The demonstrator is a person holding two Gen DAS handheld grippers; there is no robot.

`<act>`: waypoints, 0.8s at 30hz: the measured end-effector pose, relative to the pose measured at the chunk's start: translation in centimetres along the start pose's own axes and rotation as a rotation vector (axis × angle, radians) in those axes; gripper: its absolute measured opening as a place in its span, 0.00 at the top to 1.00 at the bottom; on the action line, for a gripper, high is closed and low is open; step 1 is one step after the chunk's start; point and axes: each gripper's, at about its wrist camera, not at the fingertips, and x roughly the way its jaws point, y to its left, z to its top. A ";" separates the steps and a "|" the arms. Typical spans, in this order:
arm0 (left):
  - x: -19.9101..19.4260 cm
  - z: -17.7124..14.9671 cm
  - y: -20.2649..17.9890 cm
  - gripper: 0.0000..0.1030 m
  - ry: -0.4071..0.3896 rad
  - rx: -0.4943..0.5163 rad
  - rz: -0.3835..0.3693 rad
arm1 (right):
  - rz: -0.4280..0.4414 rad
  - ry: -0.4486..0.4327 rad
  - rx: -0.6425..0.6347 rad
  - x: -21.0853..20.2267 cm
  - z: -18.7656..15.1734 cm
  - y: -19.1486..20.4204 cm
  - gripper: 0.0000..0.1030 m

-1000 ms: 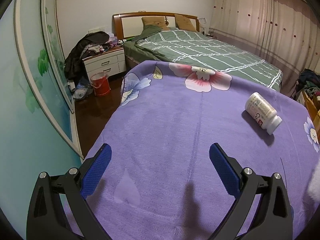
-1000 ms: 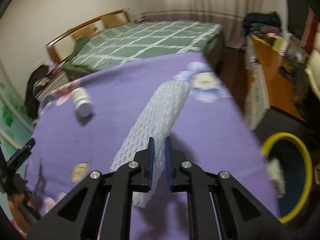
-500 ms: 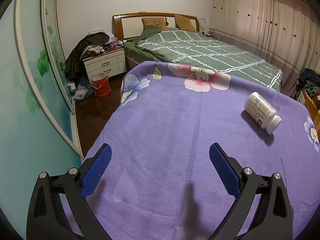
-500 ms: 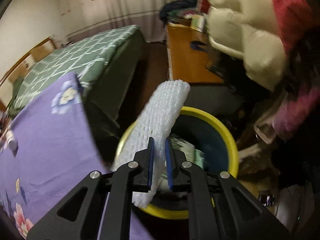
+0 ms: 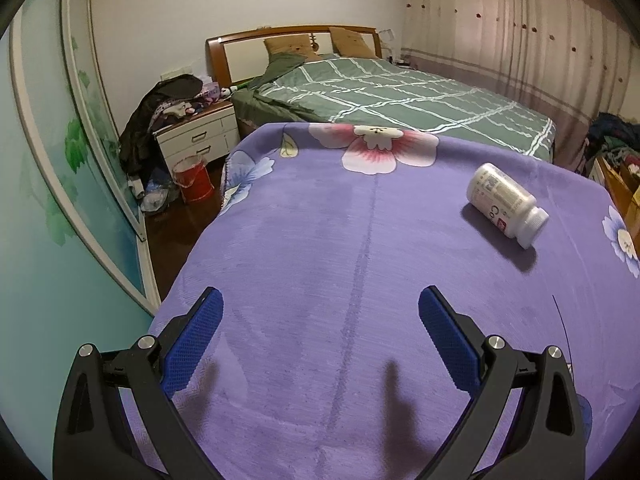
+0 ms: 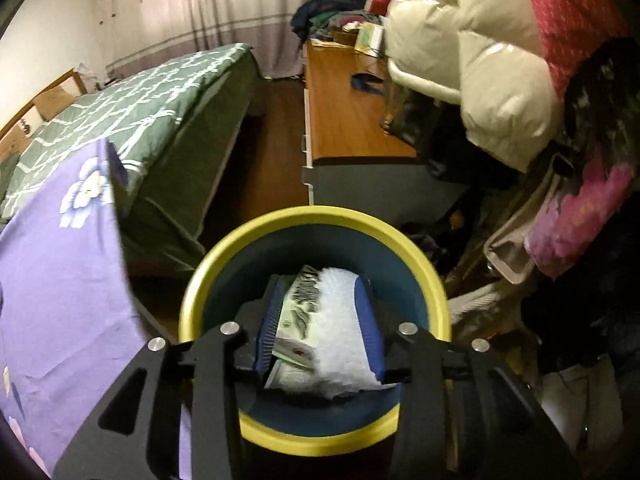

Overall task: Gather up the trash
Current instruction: 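Carry the foam net in the right tool into the yellow bin and release, then move the left tool to the white pill bottle and grasp it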

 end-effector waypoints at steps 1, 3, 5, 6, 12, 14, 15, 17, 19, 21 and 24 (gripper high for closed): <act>-0.1 0.1 -0.3 0.06 0.005 0.007 -0.004 | 0.029 -0.007 -0.030 -0.4 0.1 1.2 0.64; -0.6 0.3 -0.9 0.06 0.019 0.012 -0.034 | 0.068 -0.022 -0.095 -0.9 0.2 3.7 0.61; -1.2 0.7 -1.7 0.06 0.024 0.011 -0.060 | 0.133 -0.016 -0.156 -0.7 0.3 6.3 0.59; -1.5 0.9 -2.0 0.06 0.026 0.010 -0.074 | 0.158 -0.010 -0.174 -0.5 0.4 7.2 0.59; -2.2 2.7 -6.2 0.05 0.050 0.016 -0.148 | 0.310 0.032 -0.318 1.5 0.4 14.8 0.59; -2.0 3.5 -7.8 0.05 0.062 0.011 -0.175 | 0.342 0.037 -0.353 1.9 0.7 16.8 0.59; -1.8 4.0 -8.7 0.05 0.069 0.007 -0.190 | 0.356 0.038 -0.371 2.1 0.8 17.8 0.59; -1.3 5.2 -10.6 0.05 0.078 0.001 -0.202 | 0.371 0.027 -0.393 2.3 1.1 19.2 0.59; -0.5 6.2 -11.9 0.05 0.089 -0.007 -0.206 | 0.381 0.018 -0.402 2.5 1.2 19.6 0.59; 0.6 7.4 -13.4 0.05 0.102 -0.015 -0.196 | 0.381 0.017 -0.408 2.7 0.9 19.7 0.59; 2.4 8.5 -14.7 0.05 0.128 -0.035 -0.179 | 0.390 0.029 -0.411 3.1 0.6 19.6 0.58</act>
